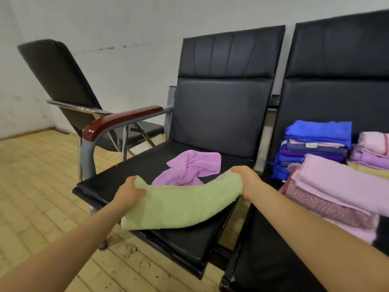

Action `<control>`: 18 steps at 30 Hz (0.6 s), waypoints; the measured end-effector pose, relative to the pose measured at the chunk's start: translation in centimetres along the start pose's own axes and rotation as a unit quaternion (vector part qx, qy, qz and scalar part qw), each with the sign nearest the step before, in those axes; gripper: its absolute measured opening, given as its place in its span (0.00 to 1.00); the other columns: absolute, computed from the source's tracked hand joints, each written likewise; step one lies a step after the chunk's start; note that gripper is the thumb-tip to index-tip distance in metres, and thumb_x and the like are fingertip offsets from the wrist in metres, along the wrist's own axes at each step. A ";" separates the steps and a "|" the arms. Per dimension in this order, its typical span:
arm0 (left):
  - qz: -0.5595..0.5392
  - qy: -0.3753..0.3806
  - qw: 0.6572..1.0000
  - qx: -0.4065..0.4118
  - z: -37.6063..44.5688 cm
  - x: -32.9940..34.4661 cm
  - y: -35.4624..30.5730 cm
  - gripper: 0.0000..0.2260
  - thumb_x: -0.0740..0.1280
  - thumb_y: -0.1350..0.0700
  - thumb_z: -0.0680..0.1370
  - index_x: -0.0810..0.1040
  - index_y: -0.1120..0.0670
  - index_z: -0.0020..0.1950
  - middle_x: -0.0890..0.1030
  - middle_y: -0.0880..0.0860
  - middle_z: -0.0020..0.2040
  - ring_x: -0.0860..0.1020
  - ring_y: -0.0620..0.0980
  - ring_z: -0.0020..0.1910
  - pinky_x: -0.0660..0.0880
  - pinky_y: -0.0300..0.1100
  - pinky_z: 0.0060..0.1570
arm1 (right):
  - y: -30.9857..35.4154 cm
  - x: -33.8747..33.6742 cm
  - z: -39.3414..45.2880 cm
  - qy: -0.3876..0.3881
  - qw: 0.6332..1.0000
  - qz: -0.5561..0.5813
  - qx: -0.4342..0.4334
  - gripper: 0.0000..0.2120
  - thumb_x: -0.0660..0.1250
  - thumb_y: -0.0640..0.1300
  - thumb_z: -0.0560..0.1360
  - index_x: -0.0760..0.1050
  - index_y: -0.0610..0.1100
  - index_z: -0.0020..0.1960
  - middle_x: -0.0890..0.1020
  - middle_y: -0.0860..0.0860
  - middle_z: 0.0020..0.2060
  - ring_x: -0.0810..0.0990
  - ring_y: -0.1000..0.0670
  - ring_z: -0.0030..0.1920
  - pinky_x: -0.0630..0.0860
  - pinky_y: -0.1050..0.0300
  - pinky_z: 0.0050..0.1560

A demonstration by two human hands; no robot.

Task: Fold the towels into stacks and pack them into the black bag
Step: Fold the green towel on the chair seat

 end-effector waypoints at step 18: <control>0.019 0.002 0.993 0.117 -3.8 3.1 -3.4 0.09 0.60 0.57 0.79 0.79 0.50 0.51 0.81 0.51 0.41 0.80 0.53 0.41 0.78 0.49 0.47 | -0.9 11.1 -6.5 0.231 0.910 -0.296 -0.178 0.09 0.66 0.49 0.75 0.78 0.48 0.37 0.80 0.53 0.30 0.72 0.54 0.32 0.71 0.60 0.38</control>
Point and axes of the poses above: each hand's wrist, its own z-axis towards the middle knuckle, its own x-axis out of the palm, y = z × x, the point moved 10 cm from there along z, towards the middle knuckle
